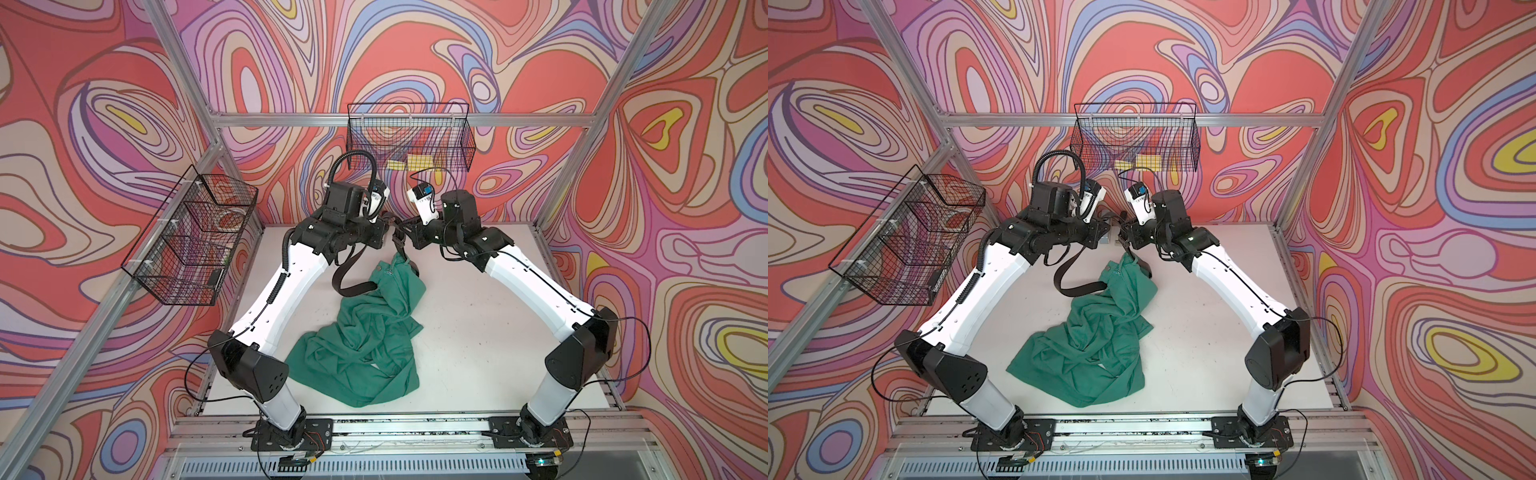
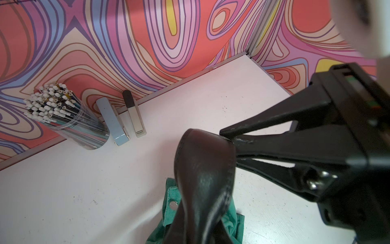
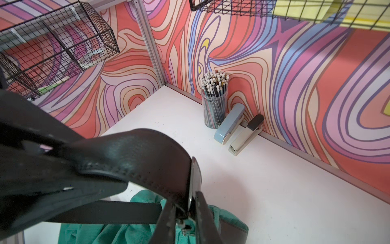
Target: Remove the belt from the trousers
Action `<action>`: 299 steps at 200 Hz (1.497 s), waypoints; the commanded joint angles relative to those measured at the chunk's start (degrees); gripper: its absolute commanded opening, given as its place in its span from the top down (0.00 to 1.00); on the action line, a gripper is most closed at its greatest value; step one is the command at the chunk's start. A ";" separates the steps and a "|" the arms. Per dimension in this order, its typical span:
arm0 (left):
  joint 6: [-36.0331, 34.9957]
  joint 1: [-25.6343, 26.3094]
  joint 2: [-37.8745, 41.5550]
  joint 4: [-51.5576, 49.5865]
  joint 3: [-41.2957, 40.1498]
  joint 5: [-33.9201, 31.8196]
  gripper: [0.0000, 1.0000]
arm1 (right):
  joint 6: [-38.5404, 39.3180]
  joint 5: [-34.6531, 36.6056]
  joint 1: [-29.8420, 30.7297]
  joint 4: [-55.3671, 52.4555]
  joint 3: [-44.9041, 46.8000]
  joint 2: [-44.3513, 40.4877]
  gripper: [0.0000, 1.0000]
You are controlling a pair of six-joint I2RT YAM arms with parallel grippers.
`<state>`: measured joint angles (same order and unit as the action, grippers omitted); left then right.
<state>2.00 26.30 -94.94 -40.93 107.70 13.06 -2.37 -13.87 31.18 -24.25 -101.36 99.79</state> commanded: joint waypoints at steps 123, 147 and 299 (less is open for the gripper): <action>2.58 0.07 -1.36 -0.56 4.87 3.00 1.00 | 0.78 -0.38 -0.13 -0.38 1.10 -0.73 0.95; 5.73 -0.71 -1.27 0.57 6.53 5.34 1.00 | 0.78 0.48 -0.11 0.93 3.83 -0.65 0.86; 18.03 -8.24 8.49 16.55 -1.57 13.55 1.00 | 0.12 4.28 -0.41 2.32 12.36 3.17 1.00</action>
<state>17.89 19.75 -93.65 -37.34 104.33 24.93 -1.23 -14.41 32.14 -11.09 -93.01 100.99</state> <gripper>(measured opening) 0.123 0.057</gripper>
